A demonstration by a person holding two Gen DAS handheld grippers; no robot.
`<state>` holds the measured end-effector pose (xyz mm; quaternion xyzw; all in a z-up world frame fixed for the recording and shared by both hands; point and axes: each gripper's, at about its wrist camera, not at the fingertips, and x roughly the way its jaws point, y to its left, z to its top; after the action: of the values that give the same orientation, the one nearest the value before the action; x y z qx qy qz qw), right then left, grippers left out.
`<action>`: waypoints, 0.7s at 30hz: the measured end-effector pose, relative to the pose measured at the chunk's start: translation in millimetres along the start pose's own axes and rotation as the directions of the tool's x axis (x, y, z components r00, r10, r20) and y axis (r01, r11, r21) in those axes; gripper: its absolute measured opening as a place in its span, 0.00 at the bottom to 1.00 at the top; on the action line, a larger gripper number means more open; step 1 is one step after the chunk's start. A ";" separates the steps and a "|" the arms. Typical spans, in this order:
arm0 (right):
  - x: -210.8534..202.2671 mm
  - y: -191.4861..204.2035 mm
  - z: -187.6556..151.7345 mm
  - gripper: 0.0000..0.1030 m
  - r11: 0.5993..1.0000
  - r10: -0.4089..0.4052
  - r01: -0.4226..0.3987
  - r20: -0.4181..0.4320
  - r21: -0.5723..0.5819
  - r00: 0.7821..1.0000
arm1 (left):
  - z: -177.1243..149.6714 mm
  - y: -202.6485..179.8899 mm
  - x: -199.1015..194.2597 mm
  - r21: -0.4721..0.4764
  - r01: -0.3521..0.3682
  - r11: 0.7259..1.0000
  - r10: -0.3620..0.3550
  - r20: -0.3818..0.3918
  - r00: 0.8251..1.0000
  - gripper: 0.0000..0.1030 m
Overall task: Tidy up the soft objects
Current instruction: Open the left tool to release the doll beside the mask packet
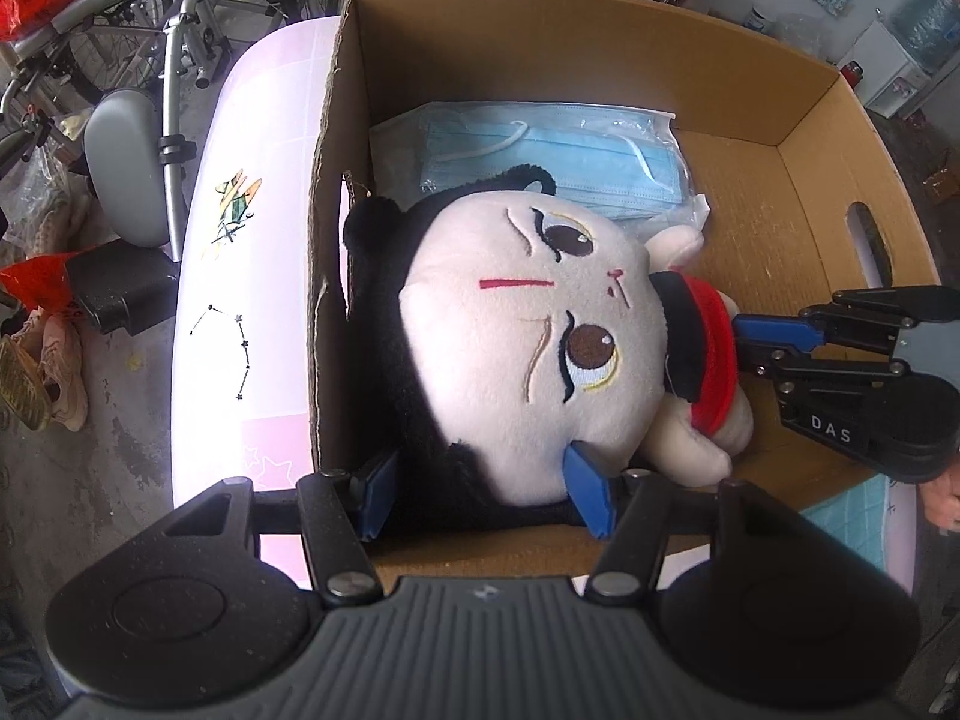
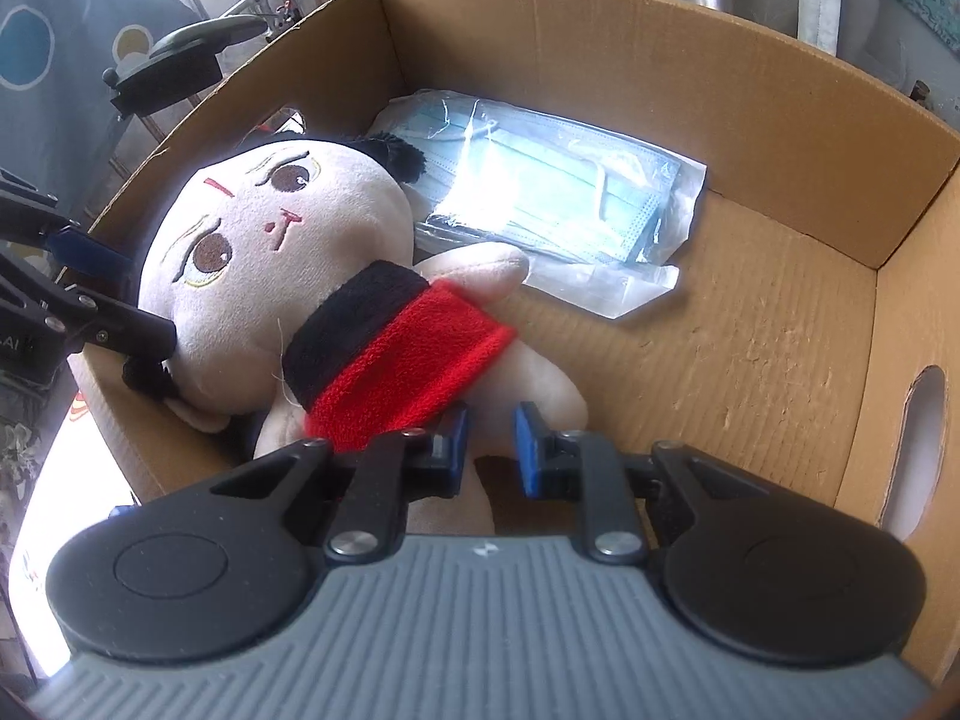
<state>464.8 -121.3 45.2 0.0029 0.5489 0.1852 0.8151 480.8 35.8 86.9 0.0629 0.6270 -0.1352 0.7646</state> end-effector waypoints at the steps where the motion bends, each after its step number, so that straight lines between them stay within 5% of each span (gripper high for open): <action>1: -0.2 -2.0 -0.3 0.18 1.000 0.005 -0.005 0.003 0.006 1.000 | -1.6 0.1 1.0 0.005 0.001 1.000 -0.001 -0.008 1.000 0.59; 16: -2.9 -3.4 -4.9 0.18 0.999 0.042 -0.042 -0.001 -0.009 0.999 | -11.2 0.3 -5.3 -0.016 0.000 1.000 0.000 0.016 1.000 0.61; 21: -12.3 -24.9 -2.4 0.27 0.997 0.033 -0.030 -0.035 0.077 0.999 | -16.0 -5.5 -15.1 -0.042 -0.002 0.999 0.004 0.060 0.998 0.76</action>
<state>466.1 -148.7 50.0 0.0393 0.5703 0.1768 0.8012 461.5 36.7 98.7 0.0435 0.6062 -0.1226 0.7846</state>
